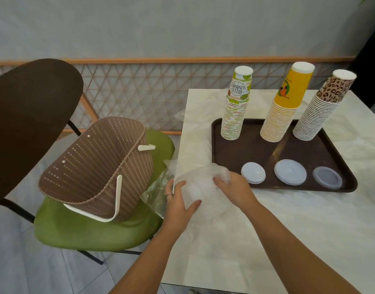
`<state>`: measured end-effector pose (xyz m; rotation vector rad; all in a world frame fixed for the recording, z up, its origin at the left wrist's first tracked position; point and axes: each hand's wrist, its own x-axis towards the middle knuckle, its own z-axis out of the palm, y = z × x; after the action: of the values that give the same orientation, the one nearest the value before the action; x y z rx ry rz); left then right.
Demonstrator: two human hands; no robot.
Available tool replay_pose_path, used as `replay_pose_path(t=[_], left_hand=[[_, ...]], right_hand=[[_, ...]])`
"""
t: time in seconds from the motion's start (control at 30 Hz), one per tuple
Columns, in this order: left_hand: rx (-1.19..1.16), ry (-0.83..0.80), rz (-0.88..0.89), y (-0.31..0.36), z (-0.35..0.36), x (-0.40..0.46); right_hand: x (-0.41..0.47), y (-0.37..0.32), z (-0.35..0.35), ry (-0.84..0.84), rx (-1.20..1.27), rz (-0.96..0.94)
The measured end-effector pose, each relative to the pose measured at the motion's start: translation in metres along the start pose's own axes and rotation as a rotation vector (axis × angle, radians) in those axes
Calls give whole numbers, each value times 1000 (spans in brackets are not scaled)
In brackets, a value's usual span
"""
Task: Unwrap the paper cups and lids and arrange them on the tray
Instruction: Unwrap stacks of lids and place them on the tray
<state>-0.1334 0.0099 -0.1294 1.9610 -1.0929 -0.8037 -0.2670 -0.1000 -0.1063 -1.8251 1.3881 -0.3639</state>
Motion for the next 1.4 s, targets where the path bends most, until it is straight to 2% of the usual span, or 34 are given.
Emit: replay_pose_path(t=[0.13,0.3,0.4,0.47,0.57,0.77,0.87,0.93,0.97,1.03,1.1,1.27,1.4], left_hand=[[-125,-15,-25,-10,0,3],[-183,-60,-69,-21,-2,5],[-246,-89,-92,-18,-3,5],[-240,-101,-106,-20,0,4],[-161,-108,-97,-25,2,3],[24,-102,-14,-32,5,7],[297,13,49,-36,6,3],[446,204,195,-35,5,0],[439,270,282,-32,4,-1],[375,298,411,-26,4,2],[278,234,423,-21,6,7],[90,57,210,-22,9,11],[60,-20,67,-31,12,12]], right_hand=[[1,6,6,-9,164,63],[3,15,18,6,140,8],[7,19,30,66,-3,-87],[10,25,37,101,-23,-106],[6,30,43,128,-176,-132],[2,43,51,169,-242,-186],[-3,44,46,355,-57,-253],[-11,43,39,511,-3,-398],[-16,39,36,521,3,-484],[-22,34,33,394,-31,-648],[-21,32,35,216,-84,-697],[-12,38,39,-47,37,-450],[-8,43,42,-96,38,-278]])
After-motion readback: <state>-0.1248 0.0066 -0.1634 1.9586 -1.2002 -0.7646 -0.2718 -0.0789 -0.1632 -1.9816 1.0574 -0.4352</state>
